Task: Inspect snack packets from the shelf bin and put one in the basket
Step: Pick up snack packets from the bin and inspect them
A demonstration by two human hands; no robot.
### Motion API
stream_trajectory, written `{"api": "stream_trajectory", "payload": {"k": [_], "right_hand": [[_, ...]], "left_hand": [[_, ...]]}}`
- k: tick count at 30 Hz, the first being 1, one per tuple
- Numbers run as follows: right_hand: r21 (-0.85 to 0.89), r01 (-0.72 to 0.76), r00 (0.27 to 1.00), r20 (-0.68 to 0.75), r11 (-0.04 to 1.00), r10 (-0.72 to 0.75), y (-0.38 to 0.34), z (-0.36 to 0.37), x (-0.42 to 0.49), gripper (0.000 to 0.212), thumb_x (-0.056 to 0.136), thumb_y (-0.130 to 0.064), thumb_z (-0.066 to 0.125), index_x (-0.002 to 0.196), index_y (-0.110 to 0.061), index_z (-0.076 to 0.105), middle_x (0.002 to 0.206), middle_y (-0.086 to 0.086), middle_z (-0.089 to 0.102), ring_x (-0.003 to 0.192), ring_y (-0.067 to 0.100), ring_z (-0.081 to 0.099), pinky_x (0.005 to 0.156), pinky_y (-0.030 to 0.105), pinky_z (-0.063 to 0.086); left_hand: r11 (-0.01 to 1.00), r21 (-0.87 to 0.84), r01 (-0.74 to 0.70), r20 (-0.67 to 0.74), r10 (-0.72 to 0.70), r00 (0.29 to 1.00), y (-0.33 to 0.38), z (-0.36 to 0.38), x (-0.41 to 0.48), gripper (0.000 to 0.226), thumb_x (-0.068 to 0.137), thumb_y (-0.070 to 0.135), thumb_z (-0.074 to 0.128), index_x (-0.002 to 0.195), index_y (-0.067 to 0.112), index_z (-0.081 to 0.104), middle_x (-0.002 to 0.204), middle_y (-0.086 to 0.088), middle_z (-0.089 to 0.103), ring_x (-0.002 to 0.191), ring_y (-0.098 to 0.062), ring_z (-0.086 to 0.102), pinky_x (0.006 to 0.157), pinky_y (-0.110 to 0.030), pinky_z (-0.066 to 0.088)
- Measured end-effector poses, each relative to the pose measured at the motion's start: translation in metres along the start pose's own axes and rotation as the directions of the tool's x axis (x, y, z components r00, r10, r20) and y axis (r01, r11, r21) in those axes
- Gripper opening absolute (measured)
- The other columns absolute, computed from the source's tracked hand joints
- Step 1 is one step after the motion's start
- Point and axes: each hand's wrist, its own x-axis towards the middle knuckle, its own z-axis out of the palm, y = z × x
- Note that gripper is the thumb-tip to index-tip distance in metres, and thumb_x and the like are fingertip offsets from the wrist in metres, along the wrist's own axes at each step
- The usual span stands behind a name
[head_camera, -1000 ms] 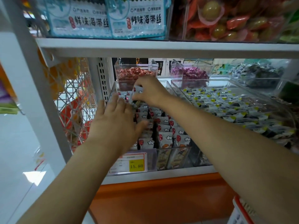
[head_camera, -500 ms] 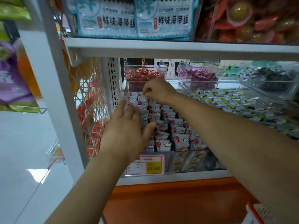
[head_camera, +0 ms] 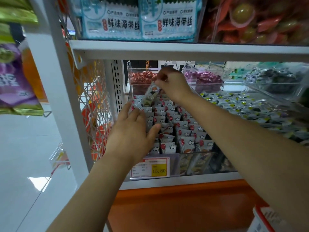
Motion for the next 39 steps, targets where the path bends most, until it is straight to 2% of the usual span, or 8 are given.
{"api": "stream_trajectory", "payload": {"k": [4, 7, 11, 15, 19, 26, 30, 39], "right_hand": [[0.301, -0.051, 0.958, -0.254, 0.952, 0.132, -0.006, -0.031, -0.047, 0.011, 0.094, -0.007, 0.051, 0.086, -0.013, 0.047, 0.087, -0.004, 0.052, 0.073, 0.014, 0.064, 0.046, 0.018, 0.052], [0.432, -0.08, 0.945, -0.253, 0.898, 0.206, -0.003, -0.052, -0.087, 0.006, 0.094, -0.005, 0.052, 0.09, -0.008, 0.048, 0.092, 0.01, 0.059, 0.052, 0.01, 0.062, 0.045, 0.019, 0.052], [0.565, -0.158, 0.942, -0.161, 0.81, 0.296, 0.002, -0.068, -0.127, 0.007, 0.094, -0.005, 0.051, 0.087, -0.006, 0.05, 0.094, 0.017, 0.062, 0.055, 0.012, 0.065, 0.052, 0.023, 0.056], [0.754, -0.25, 0.927, 0.007, 0.607, 0.374, 0.005, -0.079, -0.148, 0.009, 0.094, -0.004, 0.05, 0.085, -0.003, 0.054, 0.089, 0.016, 0.059, 0.058, 0.014, 0.066, 0.054, 0.024, 0.056], [0.812, -0.293, 0.913, 0.082, 0.505, 0.399, 0.013, -0.09, -0.159, 0.011, 0.092, -0.005, 0.051, 0.083, -0.004, 0.057, 0.09, 0.013, 0.066, 0.061, 0.019, 0.068, 0.056, 0.025, 0.055], [0.794, -0.387, 0.897, 0.207, 0.469, 0.39, 0.021, -0.099, -0.166, 0.017, 0.075, -0.026, 0.065, 0.077, -0.009, 0.066, 0.072, 0.005, 0.067, 0.056, 0.016, 0.064, 0.049, 0.024, 0.053], [0.764, -0.477, 0.86, 0.303, 0.434, 0.411, 0.023, -0.099, -0.166, 0.019, 0.085, -0.029, 0.058, 0.087, -0.01, 0.061, 0.055, -0.001, 0.052, 0.042, 0.012, 0.047, 0.038, 0.022, 0.038], [0.8, -0.592, 0.692, 0.567, -0.098, 0.446, 0.015, -0.094, -0.16, 0.024, 0.072, -0.026, 0.057, 0.056, -0.017, 0.04, 0.042, -0.006, 0.036, 0.028, 0.005, 0.027, 0.027, 0.015, 0.022]], "left_hand": [[1.0, -0.002, 0.01, -0.024, -0.01, 1.0, 0.001, -0.006, 0.003, 0.063, 0.093, 0.053, 0.025, 0.141, 0.013, 0.034, 0.153, -0.005, 0.026, 0.145, -0.018, 0.003, 0.116, -0.037, 0.003], [0.999, 0.003, -0.042, -0.188, 0.042, 0.981, 0.009, -0.014, 0.0, 0.052, 0.096, 0.039, 0.04, 0.14, 0.011, 0.038, 0.149, -0.007, 0.035, 0.14, -0.022, 0.021, 0.115, -0.034, 0.01], [0.949, -0.315, -0.035, -0.226, -0.039, 0.973, 0.033, -0.019, -0.012, 0.047, 0.096, 0.031, 0.044, 0.139, 0.012, 0.04, 0.138, -0.007, 0.046, 0.125, -0.022, 0.042, 0.103, -0.032, 0.033], [0.694, -0.71, 0.119, 0.001, -0.168, 0.986, 0.048, -0.02, -0.021, 0.037, 0.096, 0.031, 0.046, 0.129, 0.015, 0.052, 0.107, 0.001, 0.064, 0.09, -0.012, 0.063, 0.079, -0.032, 0.056], [0.341, -0.906, 0.252, 0.177, -0.235, 0.956, 0.054, -0.022, -0.024, 0.017, 0.091, 0.028, 0.053, 0.096, 0.018, 0.066, 0.081, 0.002, 0.068, 0.072, -0.01, 0.068, 0.062, -0.019, 0.055], [0.037, -0.942, 0.334, 0.318, -0.223, 0.922, 0.057, -0.019, -0.022, 0.018, 0.071, 0.031, 0.064, 0.073, 0.014, 0.062, 0.063, 0.005, 0.06, 0.054, -0.006, 0.055, 0.049, -0.016, 0.048], [-0.202, -0.903, 0.379, 0.416, -0.195, 0.888, 0.059, -0.018, -0.019, 0.017, 0.086, 0.018, 0.057, 0.071, 0.013, 0.061, 0.067, -0.003, 0.059, 0.048, -0.006, 0.053, 0.043, -0.016, 0.047], [-0.456, -0.802, 0.386, 0.507, -0.176, 0.844, 0.059, -0.022, -0.011, 0.019, 0.093, 0.007, 0.048, 0.084, 0.009, 0.065, 0.079, -0.009, 0.054, 0.039, -0.004, 0.047, 0.038, -0.013, 0.043]]}}
